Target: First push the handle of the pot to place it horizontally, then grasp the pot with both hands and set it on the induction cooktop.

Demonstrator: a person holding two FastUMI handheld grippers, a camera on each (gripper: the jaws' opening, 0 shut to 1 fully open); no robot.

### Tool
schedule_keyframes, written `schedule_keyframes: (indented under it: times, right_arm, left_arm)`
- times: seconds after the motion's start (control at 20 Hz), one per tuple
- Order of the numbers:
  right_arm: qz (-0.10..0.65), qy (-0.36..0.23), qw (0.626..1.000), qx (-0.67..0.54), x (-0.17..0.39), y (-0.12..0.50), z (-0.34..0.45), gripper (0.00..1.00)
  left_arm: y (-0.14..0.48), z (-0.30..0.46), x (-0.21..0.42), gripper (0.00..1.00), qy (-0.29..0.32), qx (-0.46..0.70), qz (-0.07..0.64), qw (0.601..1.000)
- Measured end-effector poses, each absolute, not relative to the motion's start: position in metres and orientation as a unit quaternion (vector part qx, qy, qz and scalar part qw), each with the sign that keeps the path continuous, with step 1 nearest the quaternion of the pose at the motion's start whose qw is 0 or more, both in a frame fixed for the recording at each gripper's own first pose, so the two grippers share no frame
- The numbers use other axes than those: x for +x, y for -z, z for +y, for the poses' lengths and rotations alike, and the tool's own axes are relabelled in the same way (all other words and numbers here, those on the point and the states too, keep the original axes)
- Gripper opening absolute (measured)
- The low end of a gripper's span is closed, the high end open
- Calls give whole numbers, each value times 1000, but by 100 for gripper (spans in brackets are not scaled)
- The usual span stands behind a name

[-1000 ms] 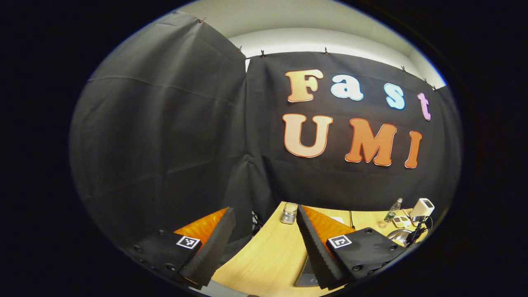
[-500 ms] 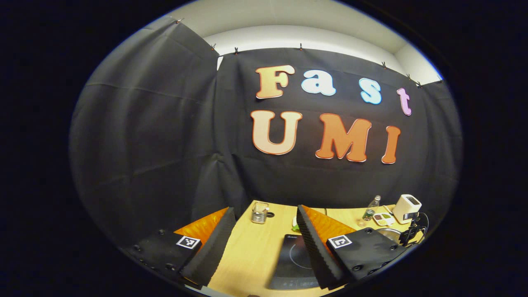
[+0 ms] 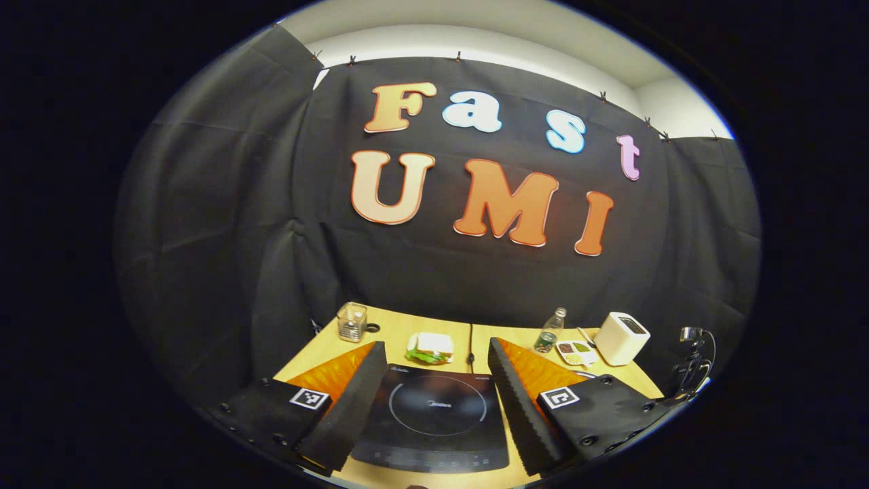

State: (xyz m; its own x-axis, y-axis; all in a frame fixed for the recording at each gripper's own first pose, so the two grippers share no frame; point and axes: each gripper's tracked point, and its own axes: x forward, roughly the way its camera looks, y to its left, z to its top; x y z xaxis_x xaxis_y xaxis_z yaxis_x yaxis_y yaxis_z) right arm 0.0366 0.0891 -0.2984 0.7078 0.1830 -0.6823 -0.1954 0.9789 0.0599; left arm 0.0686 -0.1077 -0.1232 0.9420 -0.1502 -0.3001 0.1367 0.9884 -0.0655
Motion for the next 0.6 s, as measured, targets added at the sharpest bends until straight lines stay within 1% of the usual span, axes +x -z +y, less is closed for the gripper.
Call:
schedule_keyframes:
  times: [0.2,0.35,0.45,0.55,0.6]
  right_arm:
    - [364,-76,928,-7,37,295,38,0]
    - [362,-60,930,5,34,291,13,0]
    - [358,-45,933,4,33,291,-6,5]
    - [359,-33,933,4,32,292,-18,17]
    - [361,-26,932,5,32,294,-23,27]
  left_arm:
    - [145,-162,64,98,105,-25,173,979]
    - [172,-202,59,98,134,-34,195,971]
    - [193,-225,56,98,154,-33,215,964]
    - [215,-245,60,98,173,-23,234,956]
    - [226,-253,62,98,183,-17,244,952]
